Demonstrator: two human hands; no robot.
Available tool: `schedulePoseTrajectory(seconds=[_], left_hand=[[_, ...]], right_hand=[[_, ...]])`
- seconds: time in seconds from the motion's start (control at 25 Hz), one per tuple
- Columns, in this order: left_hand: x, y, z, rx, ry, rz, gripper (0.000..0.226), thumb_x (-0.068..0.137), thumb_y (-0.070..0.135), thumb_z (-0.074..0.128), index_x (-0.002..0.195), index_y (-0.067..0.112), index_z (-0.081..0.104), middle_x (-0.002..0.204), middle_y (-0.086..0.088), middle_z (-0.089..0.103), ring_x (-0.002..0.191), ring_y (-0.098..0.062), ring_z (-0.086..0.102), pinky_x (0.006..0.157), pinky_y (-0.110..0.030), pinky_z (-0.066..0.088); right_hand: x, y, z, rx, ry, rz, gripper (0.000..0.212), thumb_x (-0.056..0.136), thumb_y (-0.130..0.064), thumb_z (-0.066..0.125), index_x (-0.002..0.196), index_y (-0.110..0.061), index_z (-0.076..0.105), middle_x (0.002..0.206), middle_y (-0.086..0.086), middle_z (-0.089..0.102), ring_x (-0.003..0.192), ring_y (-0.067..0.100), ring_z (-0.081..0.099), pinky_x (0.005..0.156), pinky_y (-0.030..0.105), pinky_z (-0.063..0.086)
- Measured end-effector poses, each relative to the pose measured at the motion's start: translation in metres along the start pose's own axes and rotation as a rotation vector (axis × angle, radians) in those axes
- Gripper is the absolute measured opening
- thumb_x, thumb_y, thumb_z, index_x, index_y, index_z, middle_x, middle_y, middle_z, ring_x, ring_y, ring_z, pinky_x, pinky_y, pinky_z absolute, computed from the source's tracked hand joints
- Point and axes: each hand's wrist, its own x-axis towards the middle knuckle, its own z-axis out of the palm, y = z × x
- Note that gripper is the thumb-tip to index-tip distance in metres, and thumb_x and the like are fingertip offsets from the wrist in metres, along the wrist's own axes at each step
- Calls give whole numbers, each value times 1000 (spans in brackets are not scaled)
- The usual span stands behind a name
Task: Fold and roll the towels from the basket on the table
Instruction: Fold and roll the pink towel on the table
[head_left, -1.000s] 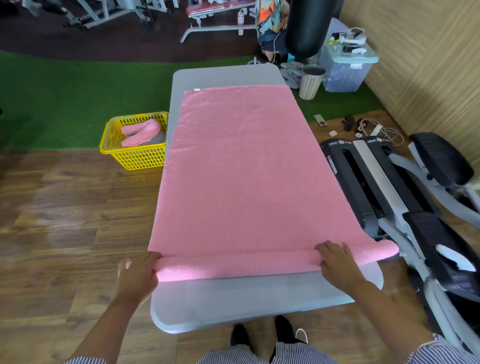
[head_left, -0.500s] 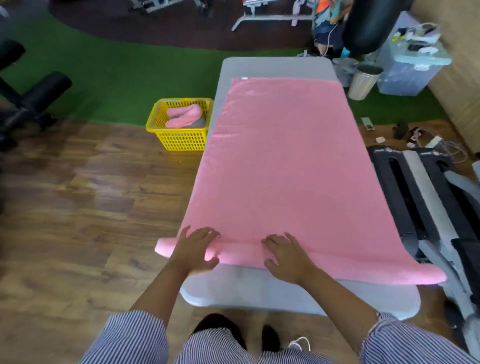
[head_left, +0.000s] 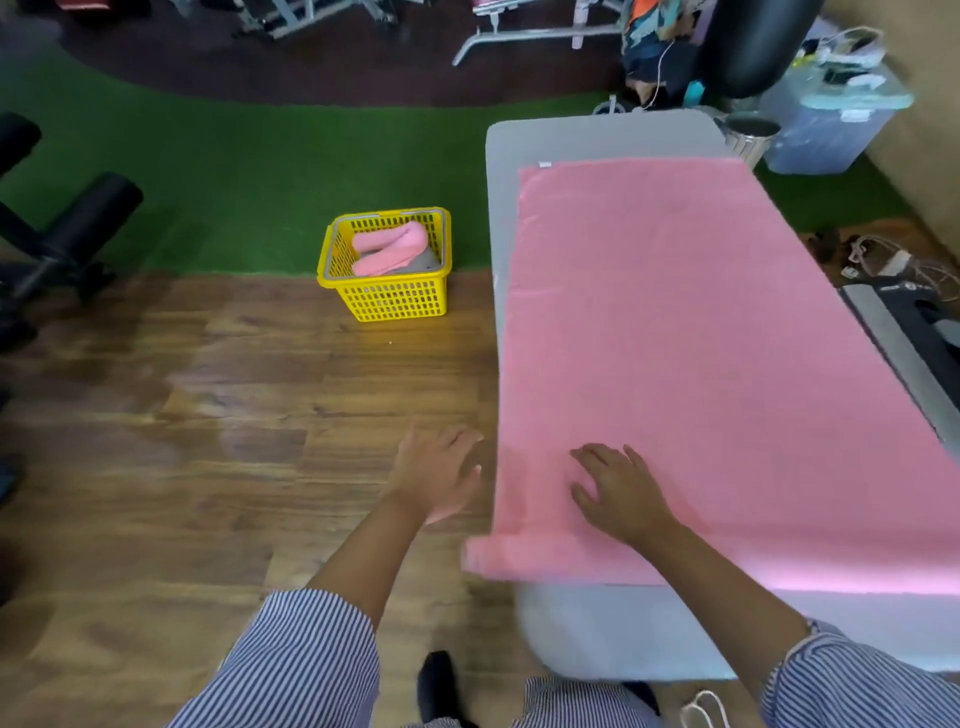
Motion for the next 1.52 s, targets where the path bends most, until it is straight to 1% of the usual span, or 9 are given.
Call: schedulePoseTrajectory(seconds=[0.16,0.44,0.68,0.84,0.92,1.0,1.24,1.44,1.52], left_hand=[[21,-84,-29,0,39,25,48,95,40,40,141,27,37,146,10,41,130,-14,44,116,-48,2],[142,-132,-70,25,85,184,46,94,38,40,138,26,43,145,7,43,132,-13,42,115,-49,10],[263,-159,-96,-8,142,306,38,96,28,43,133,23,47,138,6,48,126,-16,47,111,-46,16],[332,-178,-115,-53,231,391,30,89,28,42,109,17,62,111,-3,64,103,-27,61,88,-41,38],[368,-181,-124,-87,277,441,28,84,28,41,96,14,63,94,-6,65,83,-32,64,73,-40,45],[408,-180,-133,-40,277,510,26,85,25,42,94,12,62,92,-9,64,79,-34,64,69,-41,45],[545,-164,-145,101,134,622,23,89,10,49,112,9,55,107,-12,57,98,-34,59,80,-42,40],[635,-149,-149,294,26,746,47,85,-4,47,129,13,46,125,-8,49,117,-26,50,94,-44,38],[661,-144,-148,332,-3,791,44,88,0,45,130,14,47,128,-8,48,119,-26,49,98,-45,37]], right_hand=[[33,-42,2,-4,88,153,50,88,-35,41,133,-15,48,137,5,49,126,21,45,112,44,18],[100,-72,3,47,184,344,59,82,-39,30,131,-15,50,134,6,52,123,23,48,111,44,21],[202,-63,-17,94,240,470,45,90,-28,44,134,-15,47,137,6,48,125,23,45,112,43,19],[245,-69,-30,106,226,512,43,89,-24,46,130,-13,49,132,9,52,118,28,51,102,40,33],[266,-70,-37,96,188,542,43,92,-23,46,134,-14,44,135,8,48,121,27,48,103,39,33],[290,-69,-44,92,187,604,44,94,-24,44,137,-14,39,139,7,44,125,26,43,104,39,31],[375,-46,-57,165,196,772,42,95,-21,44,136,-12,41,135,10,46,119,30,47,95,41,41],[434,-33,-64,324,165,909,35,97,-18,43,129,-7,45,125,12,48,112,29,48,91,39,43],[448,-26,-67,386,157,973,32,96,-20,44,124,-4,47,120,13,50,109,29,49,91,36,42]])
